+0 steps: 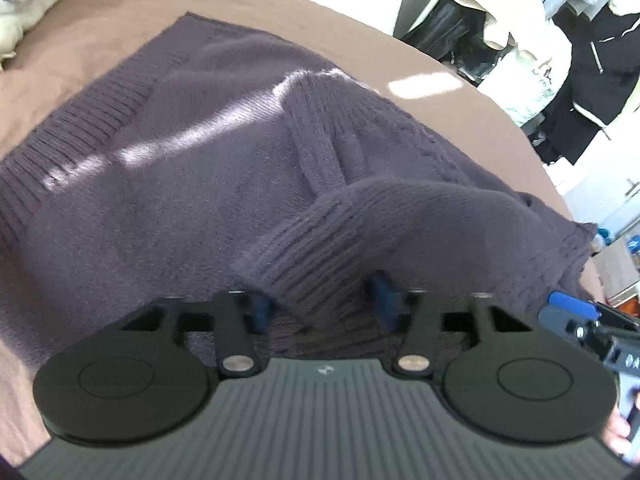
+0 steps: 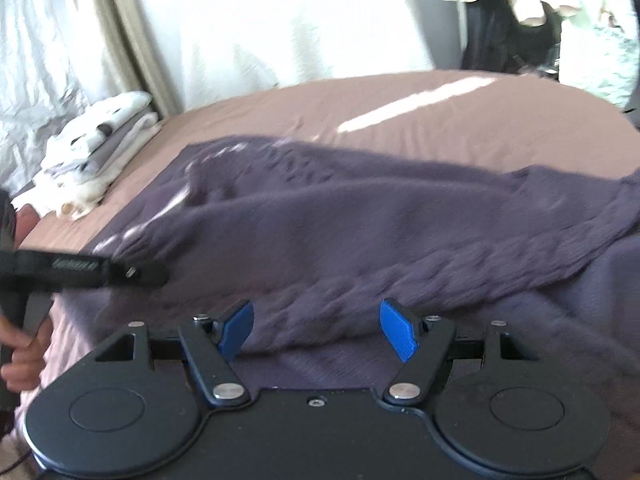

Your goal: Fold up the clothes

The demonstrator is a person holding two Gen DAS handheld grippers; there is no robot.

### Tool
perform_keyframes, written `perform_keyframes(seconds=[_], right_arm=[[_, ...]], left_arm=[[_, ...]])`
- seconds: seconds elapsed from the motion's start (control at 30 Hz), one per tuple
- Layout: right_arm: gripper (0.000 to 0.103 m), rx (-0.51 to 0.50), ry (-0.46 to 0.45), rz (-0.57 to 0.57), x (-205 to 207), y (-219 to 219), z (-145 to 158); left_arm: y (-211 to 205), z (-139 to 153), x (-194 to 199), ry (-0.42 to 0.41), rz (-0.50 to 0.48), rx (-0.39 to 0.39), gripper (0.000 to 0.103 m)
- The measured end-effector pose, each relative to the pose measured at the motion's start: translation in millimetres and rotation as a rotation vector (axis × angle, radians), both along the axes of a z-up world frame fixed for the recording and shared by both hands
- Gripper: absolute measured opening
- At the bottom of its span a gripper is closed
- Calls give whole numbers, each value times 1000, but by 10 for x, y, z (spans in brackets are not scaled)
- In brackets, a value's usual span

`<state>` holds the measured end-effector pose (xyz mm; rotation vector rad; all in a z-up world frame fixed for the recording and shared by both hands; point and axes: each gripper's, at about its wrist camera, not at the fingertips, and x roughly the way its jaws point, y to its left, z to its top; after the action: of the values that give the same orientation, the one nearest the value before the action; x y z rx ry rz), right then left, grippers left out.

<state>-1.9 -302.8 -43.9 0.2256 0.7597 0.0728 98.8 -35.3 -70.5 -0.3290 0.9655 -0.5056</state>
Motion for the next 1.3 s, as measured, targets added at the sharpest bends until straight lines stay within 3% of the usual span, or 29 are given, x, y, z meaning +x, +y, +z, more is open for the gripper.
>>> perform_keyframes(seconds=[0.03,0.07,0.1,0.13,0.17,0.2,0.3,0.43,0.53,0.63,0.77,0.83,0.87,0.93,0.97,1.0,1.1,1.17,1.3], right_arm=[[77,6,-1,-20,3,-46,5],[77,18,4,-36,1,-86,-8],[77,30,12,-50,-1,-123,-27],[77,42,21,-62,-2,-157,-51],[77,49,30,-71,-9,-179,-78],[77,51,37,-80,-19,-193,-104],[77,45,50,-104,-37,-232,-158],[77,12,44,-113,-32,-290,-139],[77,-21,30,-102,-24,-334,-93],[77,-39,21,-105,-28,-402,-74],[77,140,56,-166,-31,-648,-75],[77,174,47,-162,-25,-741,-27],[77,148,37,-158,-21,-771,10],[77,60,18,-163,0,-851,81],[77,20,17,-174,16,-911,112],[77,3,24,-203,34,-1004,138],[77,43,44,-324,26,-1373,204],[77,119,44,-399,-31,-1645,222],[77,209,76,-427,-31,-2014,211]], left_arm=[[-23,-28,12,6,-12,-23,80],[-48,-52,22,8,-23,-39,82],[-78,-61,22,-4,-23,-40,73],[-105,-55,10,-29,-21,-29,56],[-139,-40,0,-53,-29,-4,15],[-162,-10,-19,-75,-31,13,11],[-213,134,-108,-161,-20,74,11],[-446,422,-328,-388,-30,392,10],[-436,393,-341,-355,-31,355,10],[-390,339,-280,-349,-1,365,11],[-201,506,-192,-400,88,264,11],[-116,562,-177,-409,133,256,11],[-79,534,-155,-389,149,253,13],[-50,288,-28,-243,141,269,26],[-37,143,30,-161,147,281,39],[-8,54,46,-128,165,272,42],[41,79,46,-133,196,268,52],[34,207,26,-167,200,288,53],[7,354,-136,-224,150,231,53]])
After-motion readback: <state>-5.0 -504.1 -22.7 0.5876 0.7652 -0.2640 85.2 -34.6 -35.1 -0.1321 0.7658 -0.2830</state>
